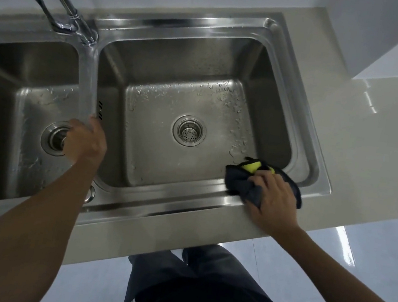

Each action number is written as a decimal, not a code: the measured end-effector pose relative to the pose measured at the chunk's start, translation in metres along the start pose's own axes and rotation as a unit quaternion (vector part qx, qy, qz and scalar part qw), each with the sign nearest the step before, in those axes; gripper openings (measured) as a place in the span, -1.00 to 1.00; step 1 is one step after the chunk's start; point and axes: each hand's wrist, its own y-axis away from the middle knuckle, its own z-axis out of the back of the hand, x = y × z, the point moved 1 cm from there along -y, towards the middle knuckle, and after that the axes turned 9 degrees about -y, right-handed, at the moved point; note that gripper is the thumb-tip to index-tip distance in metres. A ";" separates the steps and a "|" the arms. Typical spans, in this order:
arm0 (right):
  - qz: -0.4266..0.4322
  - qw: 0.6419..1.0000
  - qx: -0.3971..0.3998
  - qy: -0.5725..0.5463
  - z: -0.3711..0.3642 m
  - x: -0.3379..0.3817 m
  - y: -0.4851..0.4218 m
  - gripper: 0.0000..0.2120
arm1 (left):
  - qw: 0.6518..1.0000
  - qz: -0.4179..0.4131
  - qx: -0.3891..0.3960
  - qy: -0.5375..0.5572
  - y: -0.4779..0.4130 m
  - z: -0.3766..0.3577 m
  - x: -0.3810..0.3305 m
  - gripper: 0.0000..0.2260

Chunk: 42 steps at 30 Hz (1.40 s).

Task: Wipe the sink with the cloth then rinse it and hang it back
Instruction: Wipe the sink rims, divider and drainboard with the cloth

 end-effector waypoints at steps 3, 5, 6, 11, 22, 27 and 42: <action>-0.108 0.994 -0.001 0.001 0.013 -0.035 0.006 -0.45 | 1.000 0.005 0.014 0.002 -0.001 0.001 0.000 -0.50; -0.111 0.993 0.033 0.038 0.016 -0.053 0.002 -0.33 | 0.999 0.022 0.025 -0.001 -0.004 0.003 -0.003 -0.51; -0.101 0.992 0.053 0.056 0.016 -0.061 -0.003 -0.29 | 0.999 0.026 0.025 -0.006 -0.005 0.003 -0.005 -0.52; -0.073 0.982 0.099 0.140 0.013 -0.084 -0.043 -0.27 | 1.000 0.023 0.001 -0.007 -0.022 0.001 -0.017 -0.53; -0.065 0.973 0.063 0.212 0.018 -0.100 -0.157 -0.22 | 0.999 -0.005 -0.020 0.033 -0.068 -0.009 -0.040 -0.47; -0.074 0.977 0.040 0.197 0.016 -0.095 -0.192 -0.25 | 1.000 -0.016 -0.014 0.006 -0.069 -0.008 -0.040 -0.50; -0.095 0.981 -0.027 0.168 0.010 -0.095 -0.201 -0.31 | 0.999 -0.037 -0.027 0.003 -0.072 -0.013 -0.037 -0.51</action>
